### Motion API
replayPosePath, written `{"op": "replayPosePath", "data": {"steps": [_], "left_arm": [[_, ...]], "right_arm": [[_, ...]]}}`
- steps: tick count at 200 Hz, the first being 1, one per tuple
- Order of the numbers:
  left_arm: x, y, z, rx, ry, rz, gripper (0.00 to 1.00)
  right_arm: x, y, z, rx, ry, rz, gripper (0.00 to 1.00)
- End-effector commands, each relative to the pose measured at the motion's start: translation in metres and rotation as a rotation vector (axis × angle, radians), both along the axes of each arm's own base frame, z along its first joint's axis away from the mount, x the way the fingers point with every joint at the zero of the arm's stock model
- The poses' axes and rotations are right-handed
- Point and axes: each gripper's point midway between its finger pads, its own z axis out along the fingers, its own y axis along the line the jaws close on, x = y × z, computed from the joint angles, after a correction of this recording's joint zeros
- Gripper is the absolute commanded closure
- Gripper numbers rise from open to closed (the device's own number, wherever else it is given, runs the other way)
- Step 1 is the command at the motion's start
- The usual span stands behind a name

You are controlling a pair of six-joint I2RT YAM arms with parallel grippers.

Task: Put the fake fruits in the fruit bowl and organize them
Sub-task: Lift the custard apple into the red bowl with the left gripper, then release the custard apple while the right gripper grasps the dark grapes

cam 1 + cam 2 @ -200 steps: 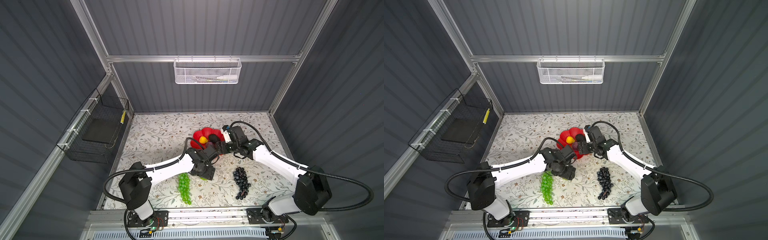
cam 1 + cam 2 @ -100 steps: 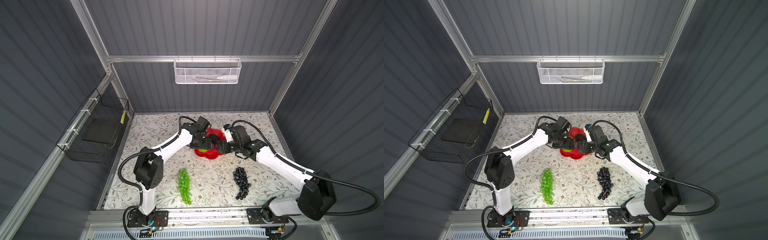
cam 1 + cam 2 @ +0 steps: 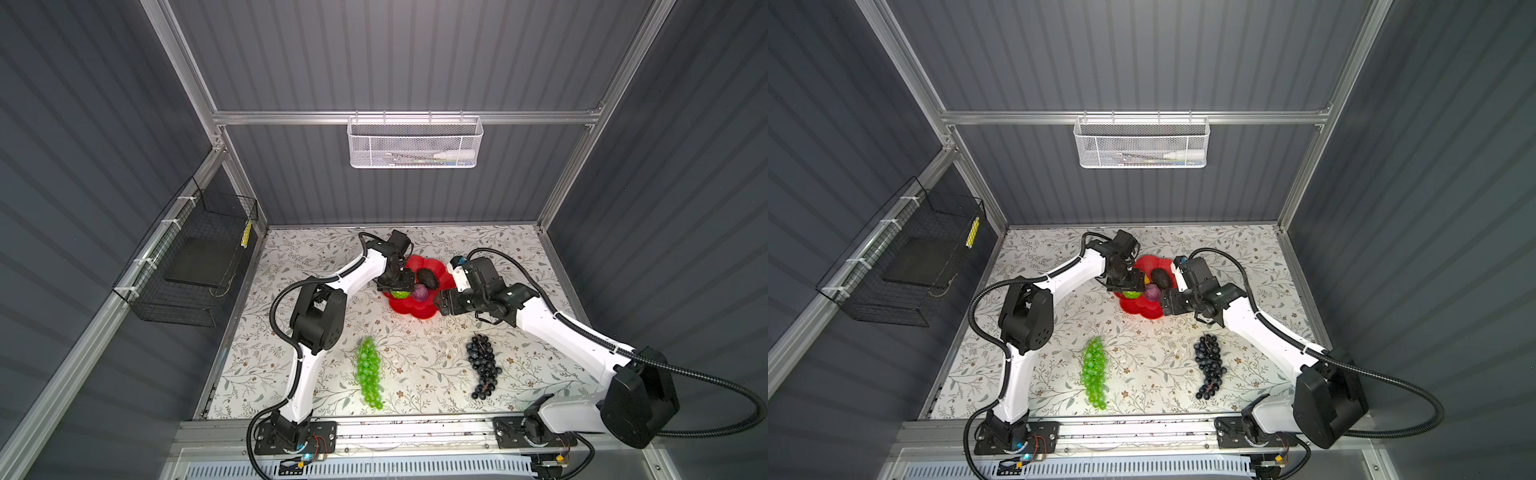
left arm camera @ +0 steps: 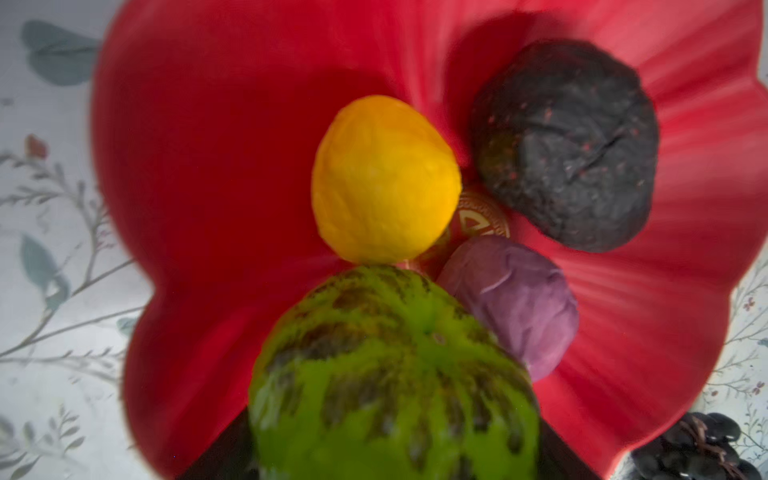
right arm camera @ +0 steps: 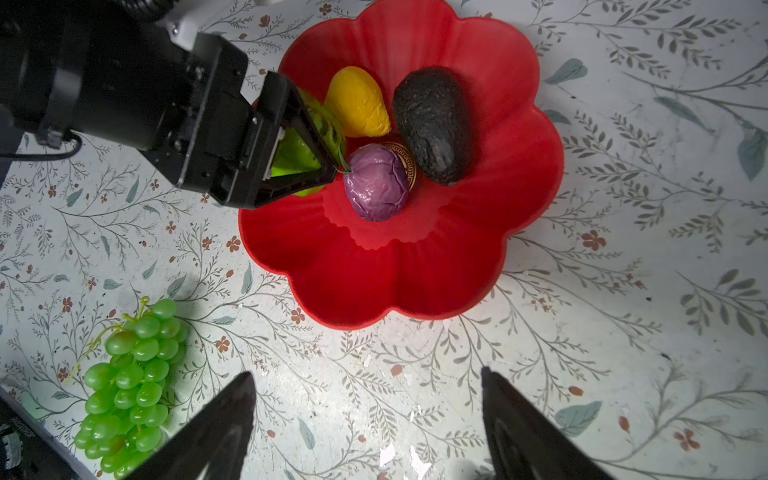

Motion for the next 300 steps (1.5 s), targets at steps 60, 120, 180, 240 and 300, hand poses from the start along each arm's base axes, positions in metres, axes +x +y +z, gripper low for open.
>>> {"op": "replayPosePath", "data": {"steps": [60, 120, 180, 240, 300], "left_arm": [[0.006, -0.020, -0.013, -0.067, 0.031, -0.019, 0.41], [0.001, -0.022, -0.006, -0.101, 0.029, -0.010, 0.28], [-0.004, -0.019, 0.004, -0.115, 0.021, -0.012, 0.19], [-0.001, -0.024, 0.007, -0.135, 0.012, -0.018, 0.11], [0.001, -0.021, 0.041, -0.157, -0.052, -0.010, 0.03]], "right_arm": [[-0.003, -0.001, -0.012, -0.013, 0.048, 0.010, 0.15], [-0.003, 0.001, -0.013, -0.008, 0.057, 0.012, 0.15], [-0.002, 0.002, -0.007, 0.006, 0.044, 0.007, 0.15], [-0.004, 0.000, -0.005, 0.011, 0.037, 0.002, 0.15], [-0.003, -0.001, 0.011, 0.018, -0.001, 0.003, 0.15]]}}
